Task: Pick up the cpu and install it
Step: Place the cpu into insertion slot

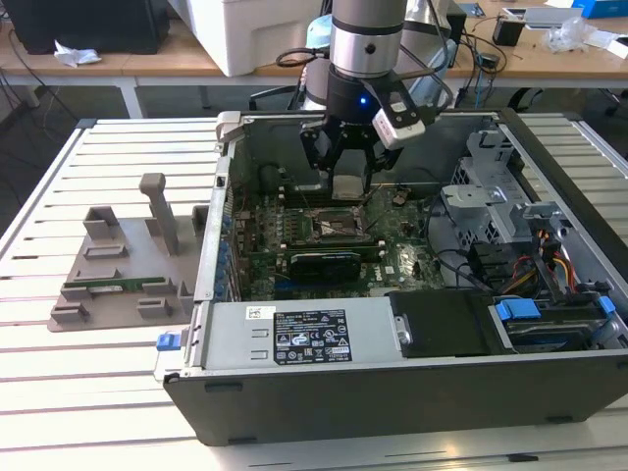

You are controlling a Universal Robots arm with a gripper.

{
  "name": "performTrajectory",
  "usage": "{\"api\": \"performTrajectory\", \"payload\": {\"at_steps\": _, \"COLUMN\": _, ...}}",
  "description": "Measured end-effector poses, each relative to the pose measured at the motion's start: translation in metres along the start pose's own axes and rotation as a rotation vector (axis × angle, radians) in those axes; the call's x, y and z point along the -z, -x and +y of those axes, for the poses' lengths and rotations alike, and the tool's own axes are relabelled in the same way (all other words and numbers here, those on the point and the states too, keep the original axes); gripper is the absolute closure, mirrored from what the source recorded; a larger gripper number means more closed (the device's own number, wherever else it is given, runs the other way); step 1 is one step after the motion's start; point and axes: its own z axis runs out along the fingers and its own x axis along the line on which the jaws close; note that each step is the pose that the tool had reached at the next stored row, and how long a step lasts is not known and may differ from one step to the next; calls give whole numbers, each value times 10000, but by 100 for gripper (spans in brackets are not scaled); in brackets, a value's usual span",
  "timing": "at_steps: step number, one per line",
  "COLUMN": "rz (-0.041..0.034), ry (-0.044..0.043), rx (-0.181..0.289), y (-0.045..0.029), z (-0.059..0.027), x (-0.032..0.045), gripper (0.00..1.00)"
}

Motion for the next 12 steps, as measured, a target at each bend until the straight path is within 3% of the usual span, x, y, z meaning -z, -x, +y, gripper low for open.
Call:
{"api": "performTrajectory", "payload": {"at_steps": 1, "rz": 6, "ry": -6, "rx": -341, "y": 0, "z": 0, "x": 0, "gripper": 45}}
{"api": "performTrajectory", "payload": {"at_steps": 6, "rz": 22, "ry": -9, "rx": -1163, "y": 0, "z": 0, "x": 0, "gripper": 45}}
{"api": "performTrajectory", "payload": {"at_steps": 9, "rz": 44, "ry": -10, "rx": -2184, "y": 0, "z": 0, "x": 0, "gripper": 45}}
{"api": "performTrajectory", "payload": {"at_steps": 12, "rz": 55, "ry": -12, "rx": -2757, "y": 0, "z": 0, "x": 0, "gripper": 45}}
